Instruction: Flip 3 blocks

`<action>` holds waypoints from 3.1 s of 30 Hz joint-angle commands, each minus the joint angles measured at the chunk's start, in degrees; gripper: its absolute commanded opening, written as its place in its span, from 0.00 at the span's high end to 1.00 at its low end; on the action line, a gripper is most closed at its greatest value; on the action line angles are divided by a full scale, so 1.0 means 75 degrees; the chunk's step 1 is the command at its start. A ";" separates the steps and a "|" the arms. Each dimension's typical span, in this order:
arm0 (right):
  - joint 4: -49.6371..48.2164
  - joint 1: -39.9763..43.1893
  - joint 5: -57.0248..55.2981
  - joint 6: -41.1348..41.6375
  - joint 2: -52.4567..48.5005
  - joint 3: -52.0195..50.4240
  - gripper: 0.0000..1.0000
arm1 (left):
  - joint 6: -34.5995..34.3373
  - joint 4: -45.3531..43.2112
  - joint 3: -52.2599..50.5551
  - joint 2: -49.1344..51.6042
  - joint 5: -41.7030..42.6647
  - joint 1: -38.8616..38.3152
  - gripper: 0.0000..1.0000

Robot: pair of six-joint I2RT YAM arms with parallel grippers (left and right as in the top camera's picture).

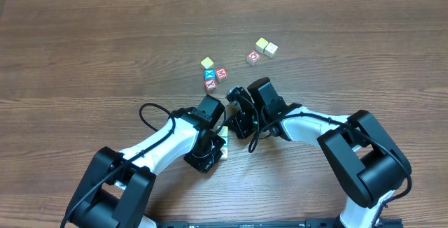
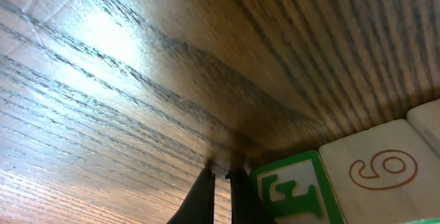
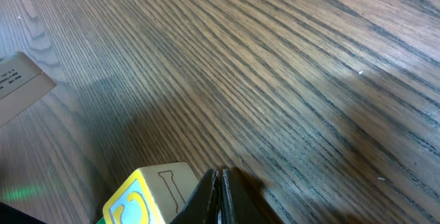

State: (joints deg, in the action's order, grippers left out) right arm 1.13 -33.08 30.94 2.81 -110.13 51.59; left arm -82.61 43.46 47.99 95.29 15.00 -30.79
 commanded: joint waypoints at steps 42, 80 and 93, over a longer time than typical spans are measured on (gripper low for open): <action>0.0621 0.2486 -0.0402 0.0452 -0.0076 0.0041 0.94 | -0.0117 0.1638 -0.0023 0.0093 -0.0635 0.0796 0.96; 0.7906 0.1932 -0.1626 -0.0271 0.6971 0.3803 0.00 | 0.7079 0.4307 0.4470 -0.6965 -0.1804 0.3503 0.72; 1.0188 0.1719 -0.1603 0.0458 0.8760 0.3800 0.00 | 0.7073 0.5686 0.4616 -0.8501 -0.1807 0.3503 0.00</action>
State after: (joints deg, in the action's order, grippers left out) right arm 76.84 -19.92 19.25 5.17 -44.42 79.11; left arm -30.65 85.10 82.13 32.03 2.26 -4.14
